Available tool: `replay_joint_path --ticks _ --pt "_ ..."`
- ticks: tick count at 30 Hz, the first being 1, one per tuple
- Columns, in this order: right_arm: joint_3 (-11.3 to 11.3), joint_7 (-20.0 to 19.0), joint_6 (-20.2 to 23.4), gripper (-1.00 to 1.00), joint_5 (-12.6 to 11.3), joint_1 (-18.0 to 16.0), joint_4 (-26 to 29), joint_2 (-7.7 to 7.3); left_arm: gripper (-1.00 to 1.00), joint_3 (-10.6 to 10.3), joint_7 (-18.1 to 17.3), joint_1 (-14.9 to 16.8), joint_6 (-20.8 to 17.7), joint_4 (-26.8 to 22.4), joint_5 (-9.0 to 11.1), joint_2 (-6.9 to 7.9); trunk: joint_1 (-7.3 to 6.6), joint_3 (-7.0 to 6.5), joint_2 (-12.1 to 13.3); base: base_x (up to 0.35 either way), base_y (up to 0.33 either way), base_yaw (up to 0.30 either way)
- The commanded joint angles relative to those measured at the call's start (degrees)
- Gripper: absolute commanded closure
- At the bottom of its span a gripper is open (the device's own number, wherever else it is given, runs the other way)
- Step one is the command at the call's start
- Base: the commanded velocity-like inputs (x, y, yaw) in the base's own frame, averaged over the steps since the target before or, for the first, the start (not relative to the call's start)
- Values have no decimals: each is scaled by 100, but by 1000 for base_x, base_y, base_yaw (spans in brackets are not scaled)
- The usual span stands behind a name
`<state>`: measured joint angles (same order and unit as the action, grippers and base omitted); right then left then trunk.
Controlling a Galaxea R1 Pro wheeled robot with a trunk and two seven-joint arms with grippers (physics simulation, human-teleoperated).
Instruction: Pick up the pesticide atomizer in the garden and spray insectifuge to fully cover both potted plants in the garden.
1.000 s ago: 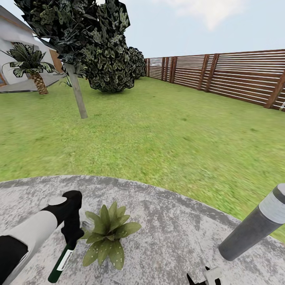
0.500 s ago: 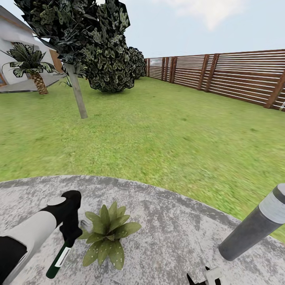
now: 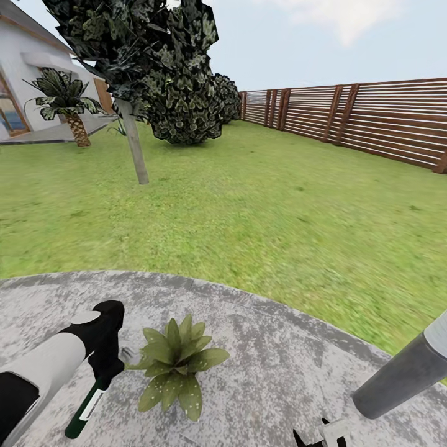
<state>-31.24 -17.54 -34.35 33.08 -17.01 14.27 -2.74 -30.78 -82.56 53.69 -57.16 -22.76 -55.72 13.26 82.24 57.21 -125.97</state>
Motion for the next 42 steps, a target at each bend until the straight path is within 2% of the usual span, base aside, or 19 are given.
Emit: replay_joint_path --ticks 1,11,16,20,27,31,34,36,39,42 --pt "-49 -48 -14 -100 14 -4 -2 2 100 -13 -52 1 -59 -11 -45 1 -1 5 -2 0 0 2" --pt "-49 -48 -11 -100 14 -4 -1 2 100 1 -38 1 -59 -23 -60 -9 -1 5 -2 165 0 0" --pt "-49 -48 -15 -100 14 -4 0 2 100 -3 184 1 -59 -39 -79 -21 -1 5 -2 11 0 0" --pt "-49 -48 -13 -100 21 -4 0 2 100 -7 550 -41 -59 103 -24 -23 -1 5 -2 1 0 0" --pt "-49 -48 -13 -100 17 -4 -1 2 100 -7 600 -86 -55 362 -10 -20 -1 5 -2 0 0 0" --pt "-49 -48 -15 -100 17 -4 -2 2 100 0 594 -87 -51 301 -9 -57 -1 5 -2 0 0 0" --pt "-49 -48 -15 -100 16 -4 1 2 100 -8 592 -87 -50 288 -16 -227 -1 5 -2 0 0 0" --pt "-49 -48 -14 -100 15 -4 -2 2 100 -23 597 -73 -50 254 -17 -268 -1 5 -2 0 0 0" --pt "-49 -48 -13 -100 18 -4 -1 2 100 -32 607 -14 -56 -133 -24 -286 -1 5 -2 0 0 0" --pt "-49 -48 -13 -100 16 -4 -3 2 100 -35 602 4 -58 -311 -28 -288 -1 5 -2 0 0 0"
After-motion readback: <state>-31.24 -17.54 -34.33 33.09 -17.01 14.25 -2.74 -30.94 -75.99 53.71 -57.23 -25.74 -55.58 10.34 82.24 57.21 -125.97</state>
